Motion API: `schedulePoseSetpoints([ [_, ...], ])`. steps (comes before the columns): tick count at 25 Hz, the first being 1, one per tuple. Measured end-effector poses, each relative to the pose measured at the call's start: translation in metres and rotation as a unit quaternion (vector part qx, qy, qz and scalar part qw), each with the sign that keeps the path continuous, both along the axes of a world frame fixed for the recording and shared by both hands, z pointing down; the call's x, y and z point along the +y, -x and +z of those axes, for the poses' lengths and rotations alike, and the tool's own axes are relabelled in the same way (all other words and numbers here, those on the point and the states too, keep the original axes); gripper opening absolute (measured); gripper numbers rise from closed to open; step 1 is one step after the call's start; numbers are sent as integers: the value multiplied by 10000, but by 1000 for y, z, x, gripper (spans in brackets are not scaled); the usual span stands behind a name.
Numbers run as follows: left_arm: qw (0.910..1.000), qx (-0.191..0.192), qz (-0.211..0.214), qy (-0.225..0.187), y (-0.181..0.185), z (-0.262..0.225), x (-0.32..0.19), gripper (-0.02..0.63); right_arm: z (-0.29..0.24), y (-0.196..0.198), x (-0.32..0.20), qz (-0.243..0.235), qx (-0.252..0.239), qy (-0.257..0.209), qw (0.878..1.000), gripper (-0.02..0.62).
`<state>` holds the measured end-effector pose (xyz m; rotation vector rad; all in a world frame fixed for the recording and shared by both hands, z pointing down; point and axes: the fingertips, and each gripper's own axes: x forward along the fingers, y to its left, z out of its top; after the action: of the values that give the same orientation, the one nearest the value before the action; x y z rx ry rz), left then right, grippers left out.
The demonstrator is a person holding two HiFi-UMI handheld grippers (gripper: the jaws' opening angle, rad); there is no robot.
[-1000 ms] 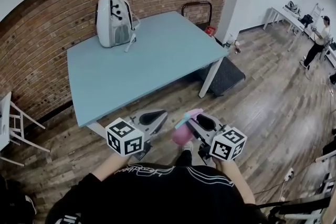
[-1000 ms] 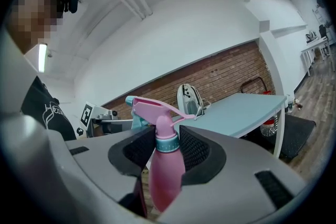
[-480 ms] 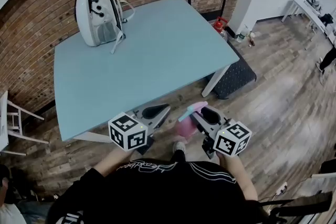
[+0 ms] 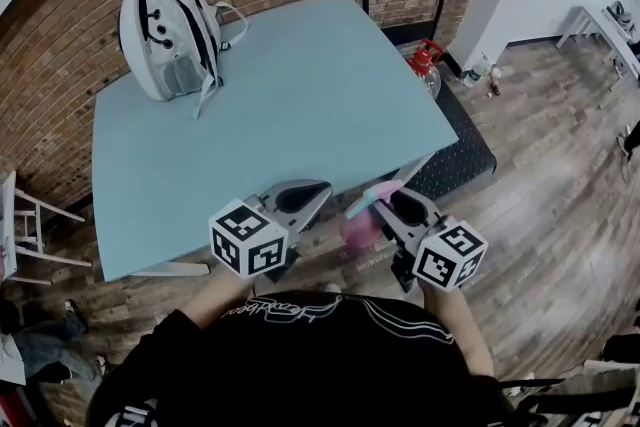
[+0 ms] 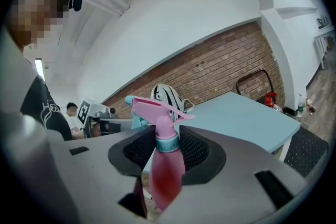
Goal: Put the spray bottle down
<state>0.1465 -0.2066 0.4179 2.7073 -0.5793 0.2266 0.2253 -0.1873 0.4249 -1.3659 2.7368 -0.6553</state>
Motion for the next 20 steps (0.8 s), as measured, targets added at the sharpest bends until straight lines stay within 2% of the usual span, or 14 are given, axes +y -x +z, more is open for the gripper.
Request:
schedulePoseSetpoints([
  [8, 9994, 31, -343, -51, 11, -12, -25, 6, -28, -1, -30, -217, 89, -341, 9991, 141],
  [20, 9996, 179, -214, 67, -3, -2, -74, 6, -19, -10, -75, -133, 167, -252, 9995, 141],
])
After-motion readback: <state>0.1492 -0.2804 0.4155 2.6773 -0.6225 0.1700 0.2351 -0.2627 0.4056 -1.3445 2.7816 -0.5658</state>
